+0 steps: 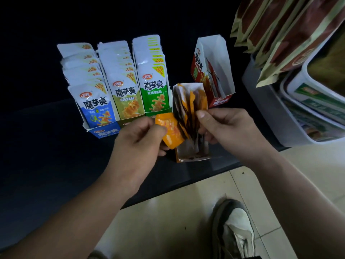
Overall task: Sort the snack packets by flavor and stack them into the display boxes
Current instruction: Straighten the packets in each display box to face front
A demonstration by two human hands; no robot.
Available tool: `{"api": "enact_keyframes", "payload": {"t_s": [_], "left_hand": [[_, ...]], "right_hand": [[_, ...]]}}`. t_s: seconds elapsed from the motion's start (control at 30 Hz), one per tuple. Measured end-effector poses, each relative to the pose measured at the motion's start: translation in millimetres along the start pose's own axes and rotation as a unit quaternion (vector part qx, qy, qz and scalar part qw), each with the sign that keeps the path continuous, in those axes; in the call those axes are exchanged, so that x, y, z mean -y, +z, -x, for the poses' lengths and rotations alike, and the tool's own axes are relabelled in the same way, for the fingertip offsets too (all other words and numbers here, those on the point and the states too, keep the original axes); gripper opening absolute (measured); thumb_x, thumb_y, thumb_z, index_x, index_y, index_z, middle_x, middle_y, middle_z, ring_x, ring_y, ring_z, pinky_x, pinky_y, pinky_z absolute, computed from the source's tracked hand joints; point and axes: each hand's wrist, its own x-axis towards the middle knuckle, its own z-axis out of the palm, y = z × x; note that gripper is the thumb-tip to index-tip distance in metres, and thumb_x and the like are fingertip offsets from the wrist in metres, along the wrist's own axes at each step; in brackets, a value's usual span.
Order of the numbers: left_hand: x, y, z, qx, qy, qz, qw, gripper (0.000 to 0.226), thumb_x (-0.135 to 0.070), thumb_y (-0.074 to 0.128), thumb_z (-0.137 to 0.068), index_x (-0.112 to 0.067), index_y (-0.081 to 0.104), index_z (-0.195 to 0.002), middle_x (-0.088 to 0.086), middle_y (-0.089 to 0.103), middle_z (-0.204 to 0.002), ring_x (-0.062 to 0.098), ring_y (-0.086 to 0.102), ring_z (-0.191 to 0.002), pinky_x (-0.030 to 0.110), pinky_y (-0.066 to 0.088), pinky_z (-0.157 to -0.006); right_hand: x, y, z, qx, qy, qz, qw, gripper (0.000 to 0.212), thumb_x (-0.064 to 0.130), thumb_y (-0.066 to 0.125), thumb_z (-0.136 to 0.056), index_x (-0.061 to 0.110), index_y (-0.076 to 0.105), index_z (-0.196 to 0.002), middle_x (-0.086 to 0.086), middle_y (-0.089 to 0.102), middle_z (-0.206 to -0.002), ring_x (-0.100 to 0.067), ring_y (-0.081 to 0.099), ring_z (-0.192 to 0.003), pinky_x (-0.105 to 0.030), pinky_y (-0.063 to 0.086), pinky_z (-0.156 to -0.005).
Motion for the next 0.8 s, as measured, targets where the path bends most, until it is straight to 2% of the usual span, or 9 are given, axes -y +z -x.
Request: {"api": "enact_keyframes", "payload": {"t_s": [0.1,0.17,0.23,0.3,0.43,0.53,0.6,0.7,0.8], "left_hand": [[-0.4,-2.0,7.2,0.01,-0.026,0.038,0.999,0.017,0.0,0.061,-0.095,-0.016,0.068,-0.097,0.004,0.077,-0.085,0.02,0.075,-0.08,0.032,0.062,-0.069],[-1.0,-3.4,9.8,0.008,-0.03,0.041,0.999,0.033,0.004,0.062,-0.092,-0.024,0.065,-0.109,-0.001,0.079,-0.088,0.016,0.076,-0.081,0.032,0.061,-0.071],[-1.4,-7.1,9.9,0.002,-0.027,0.03,0.999,0.048,0.003,0.063,-0.09,-0.034,0.063,-0.121,-0.006,0.08,-0.093,0.016,0.077,-0.086,0.039,0.063,-0.078],[-2.5,-10.6,7.5,0.011,-0.04,0.04,0.998,0.055,0.001,0.063,-0.09,-0.037,0.063,-0.128,-0.009,0.079,-0.098,0.015,0.076,-0.091,0.042,0.063,-0.084],[1.1,-12.1,3.6,0.031,-0.082,0.031,0.996,0.053,-0.014,0.066,-0.075,-0.04,0.073,-0.121,-0.016,0.076,-0.105,0.01,0.074,-0.098,0.047,0.063,-0.09],[7.7,-11.4,5.6,0.046,-0.09,-0.019,0.995,0.025,-0.016,0.076,-0.087,-0.036,0.078,-0.101,-0.009,0.079,-0.093,0.012,0.076,-0.088,0.046,0.063,-0.088],[11.0,-11.5,7.5,0.073,-0.107,-0.044,0.991,0.011,-0.023,0.079,-0.089,-0.03,0.077,-0.097,-0.008,0.079,-0.089,0.01,0.077,-0.082,0.042,0.065,-0.081],[13.7,-16.6,6.3,0.114,-0.13,-0.041,0.984,0.016,-0.022,0.078,-0.09,-0.029,0.077,-0.104,-0.006,0.08,-0.092,0.014,0.078,-0.084,0.044,0.065,-0.081],[12.4,-24.1,4.1,0.115,-0.11,0.02,0.987,0.018,-0.013,0.076,-0.088,-0.023,0.078,-0.103,0.001,0.08,-0.099,0.026,0.076,-0.096,0.047,0.06,-0.088]], "right_hand": [[4.7,2.3,0.1,0.014,0.017,0.01,1.0,0.029,0.039,0.072,-0.094,0.032,0.074,-0.122,0.01,0.075,-0.103,-0.002,0.07,-0.092,-0.031,0.06,-0.089],[8.6,1.1,0.8,0.031,0.015,0.016,0.999,0.038,0.043,0.081,-0.083,0.029,0.072,-0.117,0.005,0.074,-0.103,-0.006,0.071,-0.09,-0.029,0.062,-0.082],[10.7,-1.1,1.5,0.053,0.011,0.045,0.997,0.049,0.046,0.091,-0.067,0.027,0.069,-0.107,0.002,0.072,-0.098,-0.008,0.07,-0.084,-0.023,0.06,-0.071],[10.3,-0.9,1.3,0.055,0.001,0.097,0.994,0.044,0.042,0.095,-0.065,0.025,0.068,-0.096,0.003,0.07,-0.09,-0.007,0.068,-0.079,-0.019,0.057,-0.066],[7.6,0.3,-4.1,0.013,-0.054,0.142,0.988,0.008,0.027,0.081,-0.088,0.022,0.077,-0.083,0.008,0.073,-0.075,-0.003,0.067,-0.069,-0.017,0.05,-0.062],[3.1,-2.2,-7.1,-0.022,-0.05,0.11,0.992,0.007,0.025,0.076,-0.093,0.023,0.078,-0.086,0.007,0.075,-0.079,-0.007,0.071,-0.075,-0.023,0.056,-0.068],[1.7,-0.4,-6.8,-0.059,-0.044,0.068,0.995,0.006,0.024,0.074,-0.095,0.022,0.077,-0.09,0.006,0.076,-0.084,-0.009,0.073,-0.081,-0.027,0.06,-0.073],[5.5,3.4,-4.1,-0.081,-0.043,-0.004,0.996,0.007,0.022,0.07,-0.098,0.02,0.073,-0.092,0.001,0.077,-0.087,-0.014,0.074,-0.079,-0.03,0.062,-0.07],[7.3,3.8,-4.1,-0.086,-0.049,-0.023,0.995,0.008,0.02,0.069,-0.099,0.018,0.07,-0.092,-0.004,0.076,-0.09,-0.023,0.074,-0.086,-0.043,0.064,-0.074]]}}
